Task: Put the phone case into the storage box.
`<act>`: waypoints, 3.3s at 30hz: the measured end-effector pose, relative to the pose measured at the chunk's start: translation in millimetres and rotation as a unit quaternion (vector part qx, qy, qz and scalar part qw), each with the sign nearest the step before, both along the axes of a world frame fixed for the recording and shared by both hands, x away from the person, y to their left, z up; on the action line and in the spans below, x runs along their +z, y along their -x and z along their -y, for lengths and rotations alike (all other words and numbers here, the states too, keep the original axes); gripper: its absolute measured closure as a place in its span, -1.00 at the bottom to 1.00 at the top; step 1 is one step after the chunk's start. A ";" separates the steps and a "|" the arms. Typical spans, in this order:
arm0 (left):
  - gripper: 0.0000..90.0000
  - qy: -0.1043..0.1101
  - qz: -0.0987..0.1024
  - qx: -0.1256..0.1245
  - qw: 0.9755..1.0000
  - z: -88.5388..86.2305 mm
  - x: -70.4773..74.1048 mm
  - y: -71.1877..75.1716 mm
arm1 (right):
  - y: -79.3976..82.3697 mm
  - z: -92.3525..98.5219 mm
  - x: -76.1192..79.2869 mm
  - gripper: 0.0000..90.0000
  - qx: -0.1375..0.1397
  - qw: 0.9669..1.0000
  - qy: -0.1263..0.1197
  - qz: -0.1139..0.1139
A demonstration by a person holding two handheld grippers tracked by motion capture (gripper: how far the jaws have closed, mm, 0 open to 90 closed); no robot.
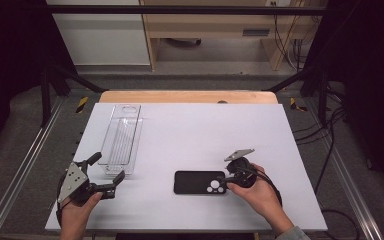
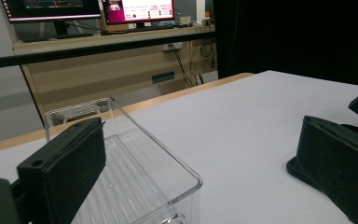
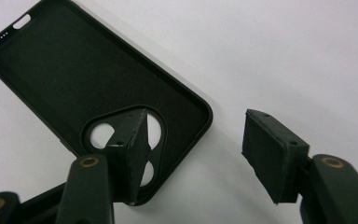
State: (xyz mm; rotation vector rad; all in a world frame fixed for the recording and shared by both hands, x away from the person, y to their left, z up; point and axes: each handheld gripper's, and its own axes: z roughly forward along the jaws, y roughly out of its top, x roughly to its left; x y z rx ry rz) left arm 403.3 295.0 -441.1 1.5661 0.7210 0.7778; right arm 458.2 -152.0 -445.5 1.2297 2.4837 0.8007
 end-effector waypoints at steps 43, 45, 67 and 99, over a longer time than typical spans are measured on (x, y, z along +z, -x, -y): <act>-0.98 -0.004 0.004 0.000 1.000 0.5 1.0 1.7 | -9.5 -5.5 -1.8 0.39 -0.023 0.999 0.006 -0.034; -0.98 -0.004 0.004 0.000 1.000 0.5 1.0 1.6 | -10.4 -4.9 -1.6 0.40 -0.019 0.999 0.007 -0.034; -0.98 -0.005 0.004 -0.001 1.000 1.2 0.9 1.6 | -15.5 -6.6 -7.2 0.53 -0.028 0.998 0.006 -0.058; -0.98 -0.005 0.005 -0.001 1.000 1.5 1.0 1.7 | -15.5 -8.1 -11.1 0.56 -0.059 0.995 0.002 -0.074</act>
